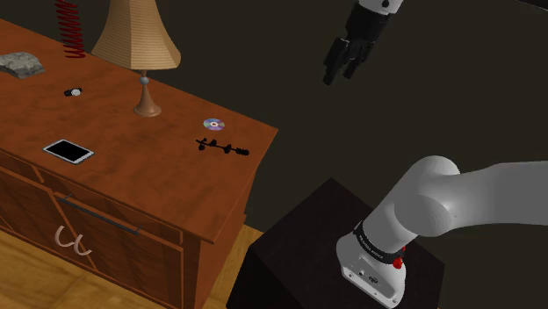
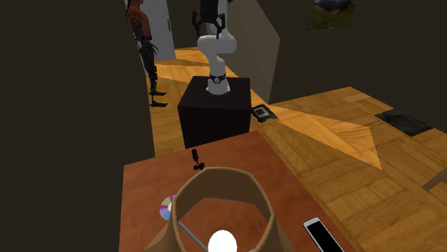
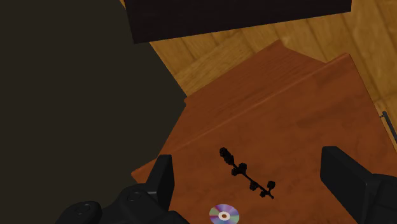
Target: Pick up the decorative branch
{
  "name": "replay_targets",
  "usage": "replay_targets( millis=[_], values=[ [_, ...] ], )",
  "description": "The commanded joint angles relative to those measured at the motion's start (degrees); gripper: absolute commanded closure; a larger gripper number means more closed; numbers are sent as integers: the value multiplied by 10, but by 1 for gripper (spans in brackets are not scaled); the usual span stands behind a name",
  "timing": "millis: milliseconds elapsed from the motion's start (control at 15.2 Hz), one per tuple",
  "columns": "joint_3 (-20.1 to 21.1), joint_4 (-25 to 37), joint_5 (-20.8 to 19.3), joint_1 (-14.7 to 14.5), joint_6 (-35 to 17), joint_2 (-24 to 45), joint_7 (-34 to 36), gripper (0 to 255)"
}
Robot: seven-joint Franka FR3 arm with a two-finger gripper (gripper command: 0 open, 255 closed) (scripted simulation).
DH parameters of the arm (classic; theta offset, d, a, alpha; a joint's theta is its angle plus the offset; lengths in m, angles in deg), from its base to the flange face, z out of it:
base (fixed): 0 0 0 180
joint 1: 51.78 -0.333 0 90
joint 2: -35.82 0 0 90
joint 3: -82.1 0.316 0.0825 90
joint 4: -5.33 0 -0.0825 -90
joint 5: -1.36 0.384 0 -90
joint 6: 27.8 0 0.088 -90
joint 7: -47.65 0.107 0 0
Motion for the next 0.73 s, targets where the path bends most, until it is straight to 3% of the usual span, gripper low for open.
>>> replay_targets(
  millis=[0, 660],
  values=[
    [0, 0, 0, 0, 0, 0, 0, 0],
    [-6, -30, -10, 5, -176, 164, 1, 0]
  ],
)
